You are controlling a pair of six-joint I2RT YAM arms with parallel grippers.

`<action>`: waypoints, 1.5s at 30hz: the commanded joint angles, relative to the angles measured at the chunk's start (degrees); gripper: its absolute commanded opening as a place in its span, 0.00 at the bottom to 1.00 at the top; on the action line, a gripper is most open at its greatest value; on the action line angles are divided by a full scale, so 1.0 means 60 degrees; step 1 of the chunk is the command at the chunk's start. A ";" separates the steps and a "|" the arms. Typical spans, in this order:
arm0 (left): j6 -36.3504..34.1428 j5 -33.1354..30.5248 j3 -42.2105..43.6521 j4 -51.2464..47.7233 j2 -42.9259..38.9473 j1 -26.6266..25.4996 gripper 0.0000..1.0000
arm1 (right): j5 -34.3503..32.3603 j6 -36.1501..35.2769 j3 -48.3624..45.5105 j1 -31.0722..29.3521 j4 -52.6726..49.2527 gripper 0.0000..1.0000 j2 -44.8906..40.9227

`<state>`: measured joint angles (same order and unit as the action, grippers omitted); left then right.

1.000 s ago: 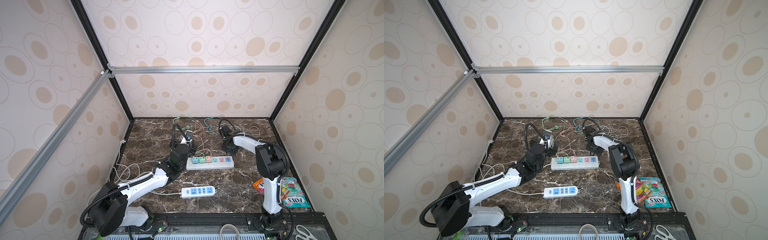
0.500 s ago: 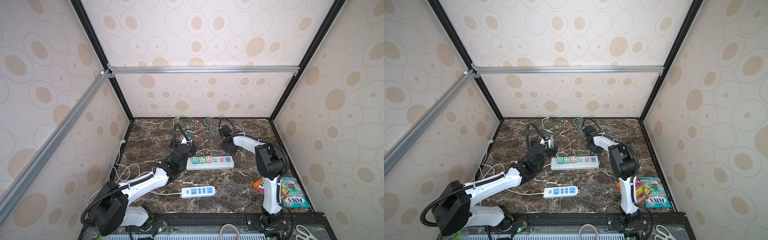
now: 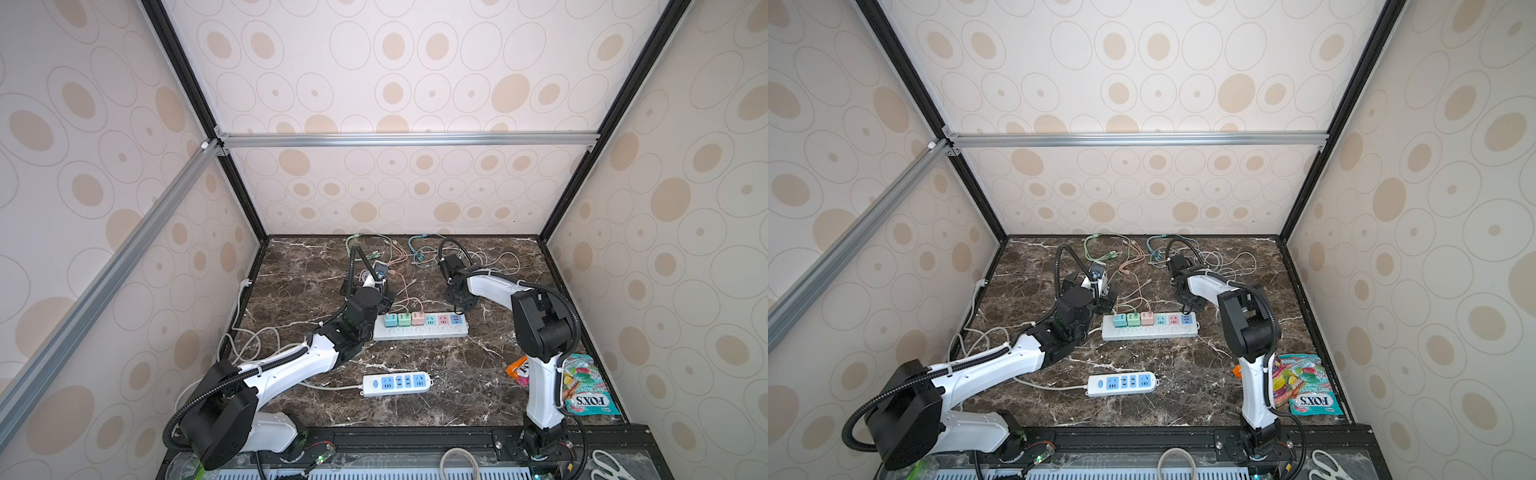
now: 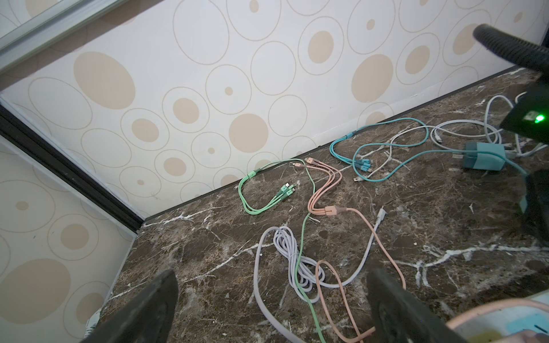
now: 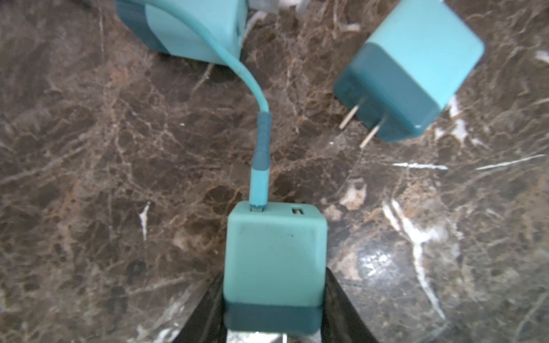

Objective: Insert the plug
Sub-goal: 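Close the right gripper on the teal charger with attached cable, then lift the teal charger with the right gripper toward the left gripper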

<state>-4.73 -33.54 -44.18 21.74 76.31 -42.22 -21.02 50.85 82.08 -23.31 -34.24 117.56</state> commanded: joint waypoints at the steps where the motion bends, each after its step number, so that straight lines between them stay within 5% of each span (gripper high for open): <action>1: 0.0168 0.0015 -0.0432 -0.0024 0.0025 0.0050 0.98 | -0.0605 -0.0420 -0.0546 -0.0041 0.0193 0.25 -0.0807; 5: 0.0230 0.0150 -0.0472 -0.0037 0.0023 0.0049 0.98 | -0.0452 -0.1325 -0.1296 -0.0056 0.1067 0.00 -0.1765; 24: 0.1449 0.1727 -0.1348 -0.0836 -0.0040 0.0237 0.98 | 0.1524 -0.5869 -0.4188 -0.0337 0.5328 0.00 -0.5154; 39: 0.3112 0.5038 -0.1520 -0.1322 -0.0532 0.1499 0.98 | 0.2025 -1.1279 -0.5306 -0.1405 0.7401 0.00 -0.6570; 45: 0.3195 0.6661 -0.1713 -0.1775 -0.0275 0.1856 0.98 | 0.3698 -1.3498 -0.5950 -0.1703 0.8585 0.00 -0.6658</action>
<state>12.62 0.40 -51.94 13.67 74.37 -31.70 -5.37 -19.88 47.88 -32.77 11.22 79.24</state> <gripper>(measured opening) 0.984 0.434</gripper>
